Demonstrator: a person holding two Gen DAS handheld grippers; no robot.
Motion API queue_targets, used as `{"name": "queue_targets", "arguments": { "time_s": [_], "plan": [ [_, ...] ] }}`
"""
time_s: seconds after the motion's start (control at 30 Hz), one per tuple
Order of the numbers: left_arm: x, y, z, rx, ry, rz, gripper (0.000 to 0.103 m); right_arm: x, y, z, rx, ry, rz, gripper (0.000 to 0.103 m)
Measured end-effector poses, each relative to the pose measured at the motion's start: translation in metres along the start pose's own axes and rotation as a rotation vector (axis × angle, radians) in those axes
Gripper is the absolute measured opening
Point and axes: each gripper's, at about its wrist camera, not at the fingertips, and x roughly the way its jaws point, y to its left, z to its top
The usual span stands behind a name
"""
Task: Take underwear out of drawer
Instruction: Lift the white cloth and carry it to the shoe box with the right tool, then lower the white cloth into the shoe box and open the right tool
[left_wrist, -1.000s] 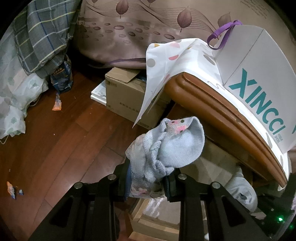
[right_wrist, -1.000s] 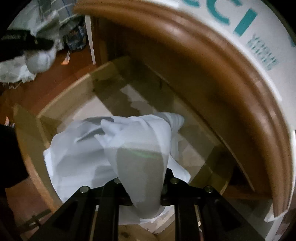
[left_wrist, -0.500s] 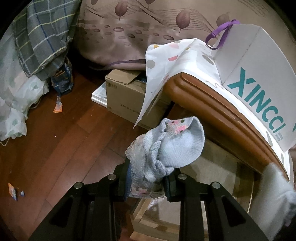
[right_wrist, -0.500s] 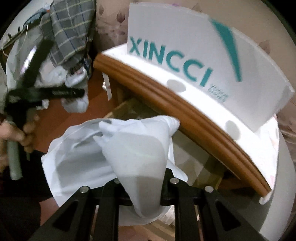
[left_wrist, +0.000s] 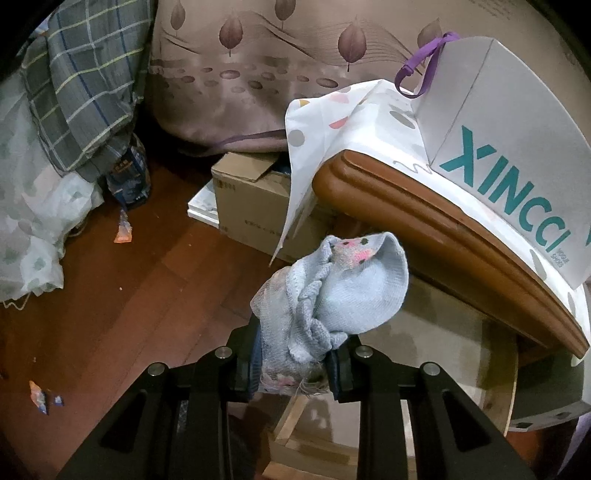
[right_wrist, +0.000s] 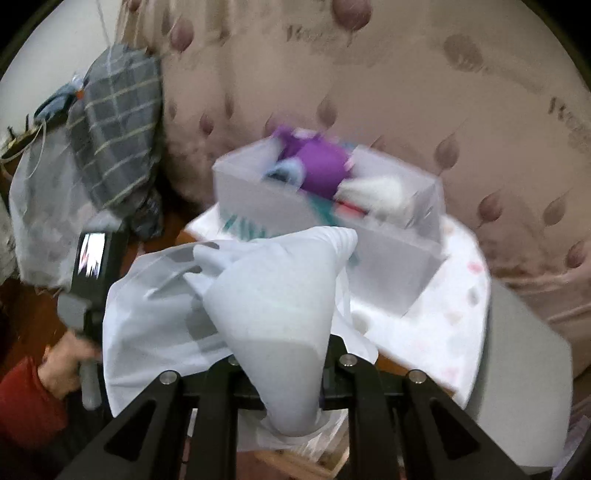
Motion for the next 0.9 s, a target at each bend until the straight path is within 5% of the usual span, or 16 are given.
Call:
{"name": "queue_targets", "arguments": {
  "time_s": [0.53,0.9],
  "plan": [
    [-0.013,0.006,0.005,-0.031,-0.046,0.020,0.025,0.016,-0.079,0.114,0.145,-0.125,-0.233,0.016],
    [-0.018,0.024,0.009,-0.084,-0.069,0.051,0.026,0.107,-0.108,0.147,0.167,0.005,-0.310,0.016]
  ]
}}
